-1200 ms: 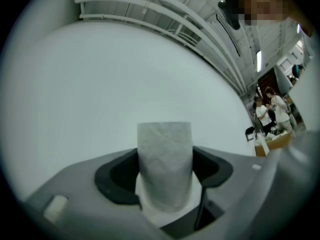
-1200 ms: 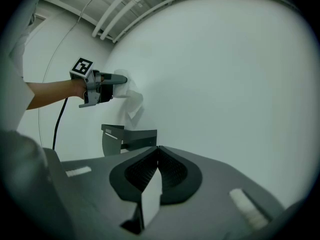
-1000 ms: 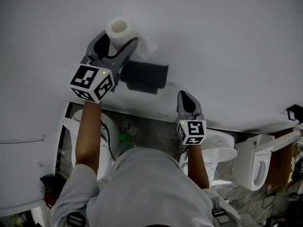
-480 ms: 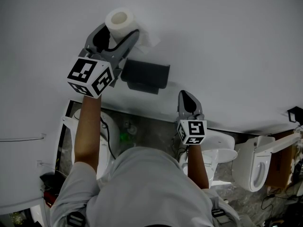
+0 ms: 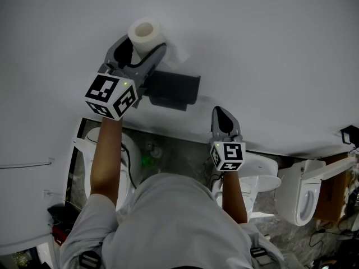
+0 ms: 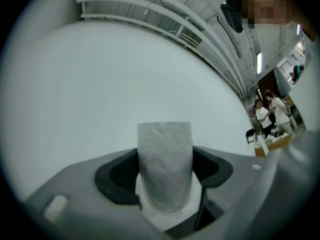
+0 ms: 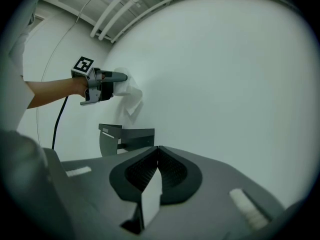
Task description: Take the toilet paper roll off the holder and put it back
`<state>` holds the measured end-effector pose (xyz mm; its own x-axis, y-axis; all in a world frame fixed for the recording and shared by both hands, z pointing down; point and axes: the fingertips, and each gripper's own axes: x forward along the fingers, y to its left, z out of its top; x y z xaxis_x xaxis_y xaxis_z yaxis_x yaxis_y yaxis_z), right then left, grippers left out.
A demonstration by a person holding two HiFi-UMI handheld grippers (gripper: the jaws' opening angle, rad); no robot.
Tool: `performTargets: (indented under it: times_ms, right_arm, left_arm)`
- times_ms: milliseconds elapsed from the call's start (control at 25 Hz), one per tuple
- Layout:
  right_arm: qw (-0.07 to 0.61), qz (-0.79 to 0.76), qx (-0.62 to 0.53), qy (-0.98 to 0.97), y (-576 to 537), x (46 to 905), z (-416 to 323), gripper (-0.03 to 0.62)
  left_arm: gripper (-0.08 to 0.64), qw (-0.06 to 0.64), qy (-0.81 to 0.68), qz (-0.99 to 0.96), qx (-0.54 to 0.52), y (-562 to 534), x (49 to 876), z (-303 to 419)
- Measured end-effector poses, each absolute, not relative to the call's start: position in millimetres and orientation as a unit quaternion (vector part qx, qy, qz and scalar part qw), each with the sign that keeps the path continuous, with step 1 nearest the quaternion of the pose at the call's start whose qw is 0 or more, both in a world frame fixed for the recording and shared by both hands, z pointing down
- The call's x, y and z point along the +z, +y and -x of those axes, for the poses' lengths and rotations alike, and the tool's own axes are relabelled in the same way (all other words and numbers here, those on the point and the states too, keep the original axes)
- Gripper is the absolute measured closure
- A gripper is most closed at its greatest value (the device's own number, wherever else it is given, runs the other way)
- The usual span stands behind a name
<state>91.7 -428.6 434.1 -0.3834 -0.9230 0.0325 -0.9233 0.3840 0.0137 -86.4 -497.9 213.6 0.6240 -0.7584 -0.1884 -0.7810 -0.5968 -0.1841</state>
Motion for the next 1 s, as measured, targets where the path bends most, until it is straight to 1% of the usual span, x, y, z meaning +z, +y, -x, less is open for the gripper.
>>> performTargets:
  times_ms: [1000]
  right_arm:
    - [0.024, -0.555, 0.007, -0.832, -426.9, 438.9, -94.7, 0.594]
  left_arm:
    - [0.245, 0.046, 0.431, 0.901, 0.003, -496.8, 306.5, 88.1]
